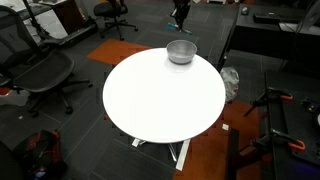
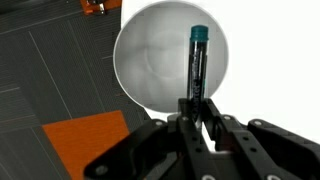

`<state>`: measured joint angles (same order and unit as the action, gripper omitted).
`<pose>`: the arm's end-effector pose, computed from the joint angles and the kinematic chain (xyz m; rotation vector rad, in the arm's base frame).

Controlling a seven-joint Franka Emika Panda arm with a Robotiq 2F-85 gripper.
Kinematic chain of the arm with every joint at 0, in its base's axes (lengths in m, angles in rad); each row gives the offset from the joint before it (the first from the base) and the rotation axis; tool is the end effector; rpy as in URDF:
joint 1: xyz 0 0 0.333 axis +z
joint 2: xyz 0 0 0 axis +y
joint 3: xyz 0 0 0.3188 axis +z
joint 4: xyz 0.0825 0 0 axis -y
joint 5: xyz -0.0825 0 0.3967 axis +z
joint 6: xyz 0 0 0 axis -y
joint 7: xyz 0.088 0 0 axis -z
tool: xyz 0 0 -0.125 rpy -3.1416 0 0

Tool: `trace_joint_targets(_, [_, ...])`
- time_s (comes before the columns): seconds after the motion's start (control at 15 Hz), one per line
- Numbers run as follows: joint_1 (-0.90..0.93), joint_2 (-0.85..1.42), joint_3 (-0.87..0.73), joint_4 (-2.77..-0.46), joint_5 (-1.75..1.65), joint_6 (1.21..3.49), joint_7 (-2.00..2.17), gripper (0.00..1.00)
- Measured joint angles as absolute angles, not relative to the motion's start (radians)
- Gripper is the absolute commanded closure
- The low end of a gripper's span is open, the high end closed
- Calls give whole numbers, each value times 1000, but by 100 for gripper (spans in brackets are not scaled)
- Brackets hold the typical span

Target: Take the blue pen out of the grey bowl

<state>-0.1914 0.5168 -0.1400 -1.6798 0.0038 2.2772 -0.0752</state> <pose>0.6622 -0.2176 0.2894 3.0370 -0.3624 0.1080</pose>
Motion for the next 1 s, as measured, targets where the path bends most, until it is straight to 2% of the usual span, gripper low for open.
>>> trace_joint_targets(0.4, [-111, 408, -140, -1730, -33, 2122, 14, 95])
trace_joint_targets(1.0, [10, 330, -129, -1761, -39, 1913, 416, 95])
